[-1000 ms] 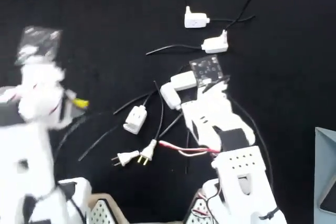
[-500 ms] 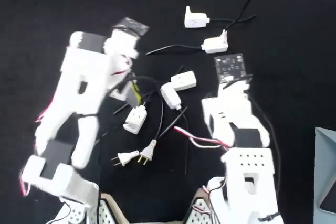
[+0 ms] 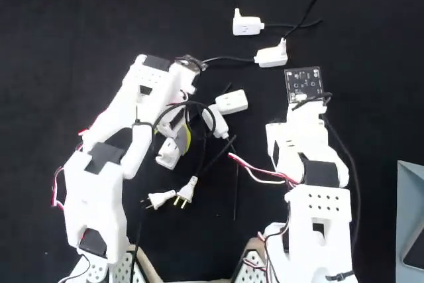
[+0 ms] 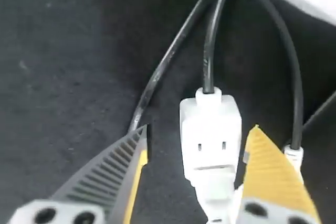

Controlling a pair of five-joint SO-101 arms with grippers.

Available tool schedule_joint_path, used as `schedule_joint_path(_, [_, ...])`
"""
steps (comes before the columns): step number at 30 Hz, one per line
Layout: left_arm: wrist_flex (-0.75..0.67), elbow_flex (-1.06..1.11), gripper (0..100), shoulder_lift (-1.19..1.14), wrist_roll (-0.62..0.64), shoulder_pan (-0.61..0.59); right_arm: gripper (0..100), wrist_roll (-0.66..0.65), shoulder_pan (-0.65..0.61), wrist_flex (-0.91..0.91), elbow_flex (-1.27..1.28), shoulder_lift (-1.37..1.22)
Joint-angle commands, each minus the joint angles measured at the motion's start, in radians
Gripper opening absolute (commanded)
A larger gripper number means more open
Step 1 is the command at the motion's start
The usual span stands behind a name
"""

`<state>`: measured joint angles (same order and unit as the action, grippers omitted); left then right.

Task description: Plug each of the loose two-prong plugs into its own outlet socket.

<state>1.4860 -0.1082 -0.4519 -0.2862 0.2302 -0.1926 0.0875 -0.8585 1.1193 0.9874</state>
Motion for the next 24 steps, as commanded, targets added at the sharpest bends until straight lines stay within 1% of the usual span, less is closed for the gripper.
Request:
schedule_joint_path(1, [-0.025,-0.044,26,-0.018,0.028,0.015,7.4,-0.011,0.014,-0.006,-0.048,0.016])
schedule_joint_path(4, [-0.106,0.004,18,-0.049,0.031,0.015,7.4,-0.011,0.014,-0.006,-0.047,0.016])
schedule_joint_path(7, [-0.163,0.053,14,-0.060,0.026,0.016,7.4,-0.011,0.014,-0.006,-0.047,0.016])
schedule_joint_path(9, [-0.155,0.056,13,-0.038,0.026,0.015,7.4,-0.011,0.014,-0.006,-0.047,0.016])
schedule_joint_path(12, [-0.103,0.048,10,0.057,0.026,0.015,7.4,-0.011,0.014,-0.006,-0.047,0.016])
schedule_joint_path(16, [-0.057,0.044,9,0.235,0.026,0.008,7.4,-0.011,0.014,-0.006,-0.047,0.016])
schedule_joint_path(19, [-0.058,0.044,9,0.342,0.026,-0.015,7.4,-0.011,0.012,-0.006,-0.047,0.016])
schedule_joint_path(21, [-0.077,0.042,9,0.368,0.026,-0.030,7.4,-0.011,0.011,-0.006,-0.047,0.016])
schedule_joint_path(24, [-0.124,0.018,9,0.344,0.026,-0.054,7.4,-0.011,0.008,-0.006,-0.047,0.016])
